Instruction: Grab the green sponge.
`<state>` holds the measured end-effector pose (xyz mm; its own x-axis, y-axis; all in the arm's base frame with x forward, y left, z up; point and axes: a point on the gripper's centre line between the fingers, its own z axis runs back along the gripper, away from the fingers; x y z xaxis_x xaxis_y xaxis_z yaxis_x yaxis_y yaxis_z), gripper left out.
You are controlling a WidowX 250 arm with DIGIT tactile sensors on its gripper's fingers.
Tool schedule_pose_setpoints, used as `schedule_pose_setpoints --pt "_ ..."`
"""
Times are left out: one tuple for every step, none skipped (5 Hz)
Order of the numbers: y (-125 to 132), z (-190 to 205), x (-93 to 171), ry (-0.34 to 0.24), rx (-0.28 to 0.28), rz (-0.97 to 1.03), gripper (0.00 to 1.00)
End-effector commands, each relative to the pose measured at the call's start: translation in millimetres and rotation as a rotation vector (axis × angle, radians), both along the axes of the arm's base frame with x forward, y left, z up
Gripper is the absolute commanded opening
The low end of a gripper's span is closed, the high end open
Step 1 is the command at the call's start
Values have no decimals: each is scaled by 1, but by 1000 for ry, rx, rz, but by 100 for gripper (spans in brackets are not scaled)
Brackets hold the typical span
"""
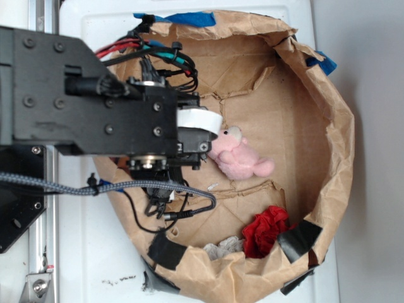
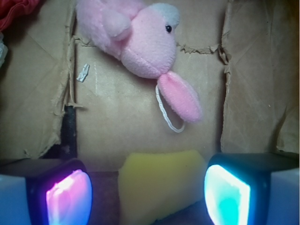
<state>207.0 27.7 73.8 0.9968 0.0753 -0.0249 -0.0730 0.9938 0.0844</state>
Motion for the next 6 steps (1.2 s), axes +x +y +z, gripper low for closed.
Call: schedule_pose_setpoints --pt "8 -12 -9 -14 64 -14 100" --pt "11 -22 -15 -9 114 -25 100" --pt "13 -28 -16 1 132 -25 100" --pt "13 -28 -16 -9 127 -8 0" --pt "15 -28 -15 -17 124 6 0" --pt "14 -26 -16 -25 121 5 0"
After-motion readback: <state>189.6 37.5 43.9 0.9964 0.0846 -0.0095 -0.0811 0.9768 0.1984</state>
